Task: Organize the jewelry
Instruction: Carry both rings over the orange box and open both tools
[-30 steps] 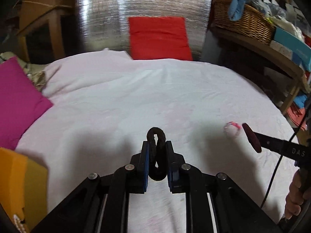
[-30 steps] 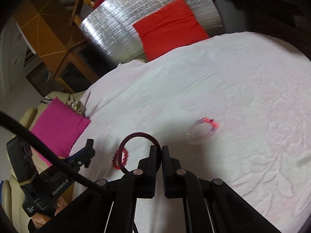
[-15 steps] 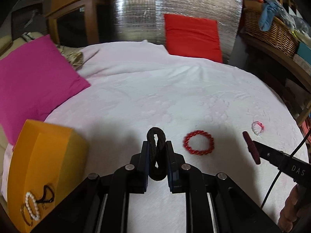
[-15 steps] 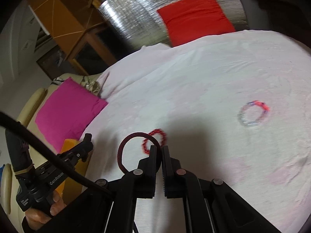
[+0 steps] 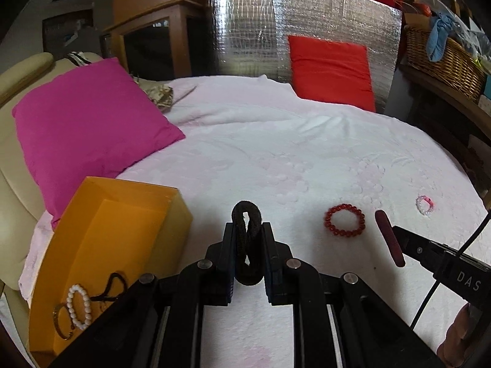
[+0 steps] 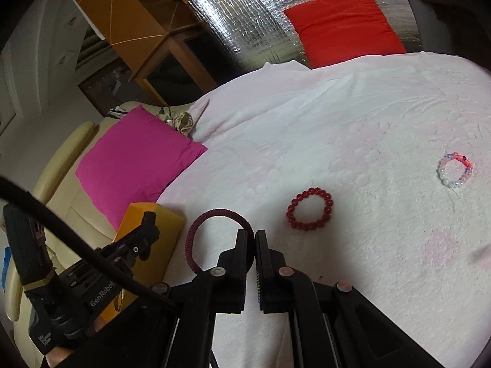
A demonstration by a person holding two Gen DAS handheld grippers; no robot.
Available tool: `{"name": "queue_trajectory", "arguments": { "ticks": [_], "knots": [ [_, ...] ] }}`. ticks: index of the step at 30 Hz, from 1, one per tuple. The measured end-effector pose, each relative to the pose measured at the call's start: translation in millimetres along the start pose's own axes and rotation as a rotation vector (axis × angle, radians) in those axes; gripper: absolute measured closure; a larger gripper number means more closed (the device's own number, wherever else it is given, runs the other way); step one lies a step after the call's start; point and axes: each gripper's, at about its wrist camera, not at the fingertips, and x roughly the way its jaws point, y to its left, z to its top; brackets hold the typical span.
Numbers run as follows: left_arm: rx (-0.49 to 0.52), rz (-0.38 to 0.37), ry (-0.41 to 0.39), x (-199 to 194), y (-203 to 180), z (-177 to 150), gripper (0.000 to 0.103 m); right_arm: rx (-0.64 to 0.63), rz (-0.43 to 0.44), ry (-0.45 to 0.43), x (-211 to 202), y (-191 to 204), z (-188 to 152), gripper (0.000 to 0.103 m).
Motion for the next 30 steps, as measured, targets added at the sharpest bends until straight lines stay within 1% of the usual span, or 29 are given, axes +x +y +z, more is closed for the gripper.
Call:
{"name": "queue_trajectory", "arguments": {
  "ticks": [11,20,24,30],
  "knots": [
    [-0.020,0.060,-0.034,-14.1,16.1,-2.7,0.087,0.010,0.008,0.006,3.8,-0.1,-13.2,0.097],
    [-0.062,0.098,-0.056,-28.5,40.3,-6.6,0.087,-0.008,0.016,-0.021,-6.7,13.3,-22.7,0.097],
    [-0.103,0.107,-0.060,-31.3,53.5,-5.2,0.087,-0.034,0.020,-0.022,-5.9,28.0,-16.3,0.097],
    [-0.138,0.141,-0.077,-30.7,70.3,-1.0,0.087,-0.080,0.085,-0.015,8.7,62.3,7.9,0.097]
  ]
}}
